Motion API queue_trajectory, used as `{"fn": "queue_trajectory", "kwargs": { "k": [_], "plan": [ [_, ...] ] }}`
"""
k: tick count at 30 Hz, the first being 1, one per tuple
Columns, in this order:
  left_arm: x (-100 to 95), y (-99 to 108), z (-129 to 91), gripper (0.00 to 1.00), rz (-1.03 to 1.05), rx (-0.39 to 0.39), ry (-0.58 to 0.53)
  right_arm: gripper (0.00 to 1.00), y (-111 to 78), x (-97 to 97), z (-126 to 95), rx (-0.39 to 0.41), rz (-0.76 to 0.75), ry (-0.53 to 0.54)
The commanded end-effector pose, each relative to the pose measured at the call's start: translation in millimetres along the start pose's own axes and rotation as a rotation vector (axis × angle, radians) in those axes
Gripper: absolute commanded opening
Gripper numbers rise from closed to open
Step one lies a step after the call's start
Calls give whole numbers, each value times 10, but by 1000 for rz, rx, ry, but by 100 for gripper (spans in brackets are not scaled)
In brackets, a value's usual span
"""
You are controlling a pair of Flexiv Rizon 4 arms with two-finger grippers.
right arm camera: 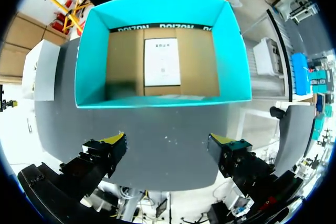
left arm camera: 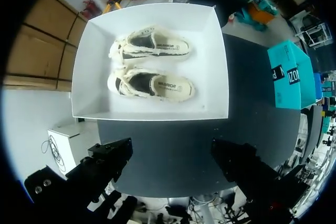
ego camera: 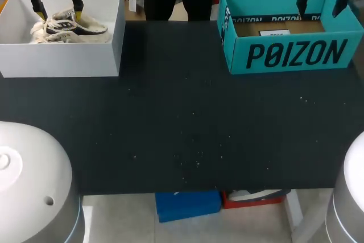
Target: Take the shoe out of the shoebox, open the shoe tongue, remove and reinsert the insole, then place the shoe into the shoebox
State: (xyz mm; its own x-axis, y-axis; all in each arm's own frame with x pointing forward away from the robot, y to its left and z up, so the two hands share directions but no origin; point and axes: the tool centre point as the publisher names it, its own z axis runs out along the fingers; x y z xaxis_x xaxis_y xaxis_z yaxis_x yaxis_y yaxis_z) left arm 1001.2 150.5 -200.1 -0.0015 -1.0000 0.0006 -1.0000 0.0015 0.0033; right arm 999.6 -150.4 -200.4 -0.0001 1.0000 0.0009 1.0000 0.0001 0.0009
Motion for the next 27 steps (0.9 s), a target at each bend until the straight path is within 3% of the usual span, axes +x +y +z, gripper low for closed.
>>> {"fn": "queue_trajectory", "kwargs": {
  "k": [1,3,7,14,27],
  "plan": [
    [0,0,0,100,0,0,0,100,0,0,0,0,0,0],
    [70,1,17,100,117,-15,-2,100,0,0,0,0,0,0],
    [173,24,-35,100,528,46,18,100,0,0,0,0,0,0],
    [33,-84,-205,100,1358,307,-77,100,0,0,0,0,0,0],
    [33,-84,-205,100,1385,315,-79,100,0,0,0,0,0,0]
  ]
}}
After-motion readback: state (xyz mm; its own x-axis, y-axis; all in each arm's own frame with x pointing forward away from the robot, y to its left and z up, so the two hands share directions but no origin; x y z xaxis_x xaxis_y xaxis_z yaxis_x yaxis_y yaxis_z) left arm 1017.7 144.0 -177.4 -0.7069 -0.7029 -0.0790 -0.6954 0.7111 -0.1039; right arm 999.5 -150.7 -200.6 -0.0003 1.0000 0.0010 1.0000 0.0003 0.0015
